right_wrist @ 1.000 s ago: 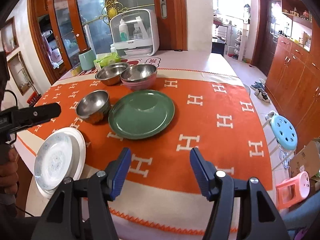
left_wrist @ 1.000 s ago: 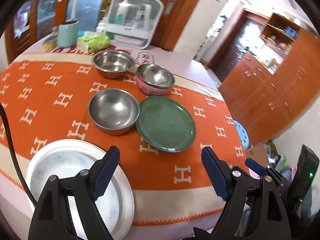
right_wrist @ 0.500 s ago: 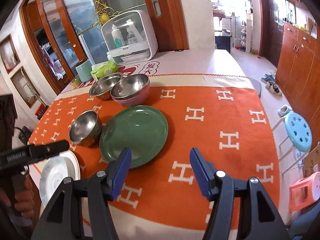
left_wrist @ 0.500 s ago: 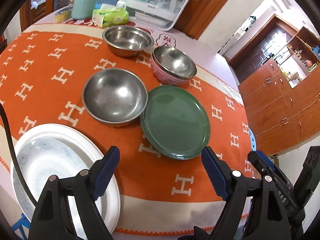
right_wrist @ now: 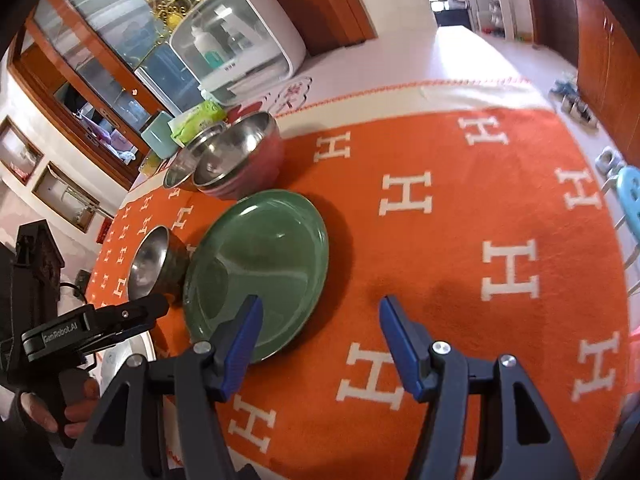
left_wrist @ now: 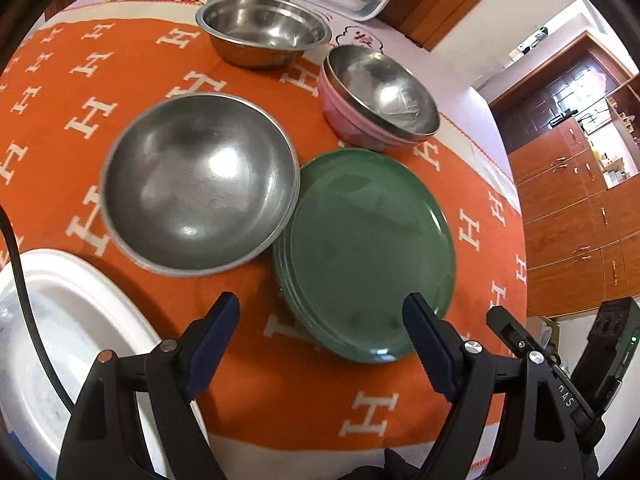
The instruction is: Organize plates and bowls
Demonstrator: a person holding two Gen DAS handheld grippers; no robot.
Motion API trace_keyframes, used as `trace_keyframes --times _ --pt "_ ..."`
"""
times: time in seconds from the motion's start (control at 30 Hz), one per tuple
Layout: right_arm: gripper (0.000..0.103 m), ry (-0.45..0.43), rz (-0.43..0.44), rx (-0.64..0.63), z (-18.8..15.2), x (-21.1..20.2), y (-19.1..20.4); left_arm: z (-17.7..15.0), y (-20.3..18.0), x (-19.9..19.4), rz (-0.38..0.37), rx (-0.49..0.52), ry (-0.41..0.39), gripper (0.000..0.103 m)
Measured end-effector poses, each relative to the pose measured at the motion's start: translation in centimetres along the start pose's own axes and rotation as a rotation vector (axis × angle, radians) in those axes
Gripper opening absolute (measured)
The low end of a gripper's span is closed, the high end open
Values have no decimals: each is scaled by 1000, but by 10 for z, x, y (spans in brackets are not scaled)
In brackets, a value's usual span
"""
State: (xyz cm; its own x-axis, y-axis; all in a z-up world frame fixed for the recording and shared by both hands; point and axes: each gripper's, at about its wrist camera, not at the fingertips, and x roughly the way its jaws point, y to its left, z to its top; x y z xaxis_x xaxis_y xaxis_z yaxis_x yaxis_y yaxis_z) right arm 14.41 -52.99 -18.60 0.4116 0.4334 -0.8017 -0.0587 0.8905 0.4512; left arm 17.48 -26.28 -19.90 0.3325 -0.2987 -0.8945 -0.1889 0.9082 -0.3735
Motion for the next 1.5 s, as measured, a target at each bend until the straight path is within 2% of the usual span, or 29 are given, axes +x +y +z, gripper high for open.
trace_keyframes --times 0.27,0.43,0.67,0.83,1.1,1.4,1.5 --pt "61 24 53 52 0 25 -14 8 -2 29 -17 -10 45 82" --pt "60 37 73 55 0 33 -16 9 -1 42 -16 -23 58 76" --pt "38 40 89 32 3 41 -14 11 -5 47 2 -18 16 66" --pt "35 29 96 20 5 44 -12 16 -8 49 19 3 -2 61" --pt "24 23 101 16 4 47 -13 20 -4 48 15 2 -34 59" --pt "14 50 114 11 5 50 -12 20 -5 48 32 13 -47 56" --pt "12 59 109 6 3 50 -8 20 -4 48 45 10 -50 49"
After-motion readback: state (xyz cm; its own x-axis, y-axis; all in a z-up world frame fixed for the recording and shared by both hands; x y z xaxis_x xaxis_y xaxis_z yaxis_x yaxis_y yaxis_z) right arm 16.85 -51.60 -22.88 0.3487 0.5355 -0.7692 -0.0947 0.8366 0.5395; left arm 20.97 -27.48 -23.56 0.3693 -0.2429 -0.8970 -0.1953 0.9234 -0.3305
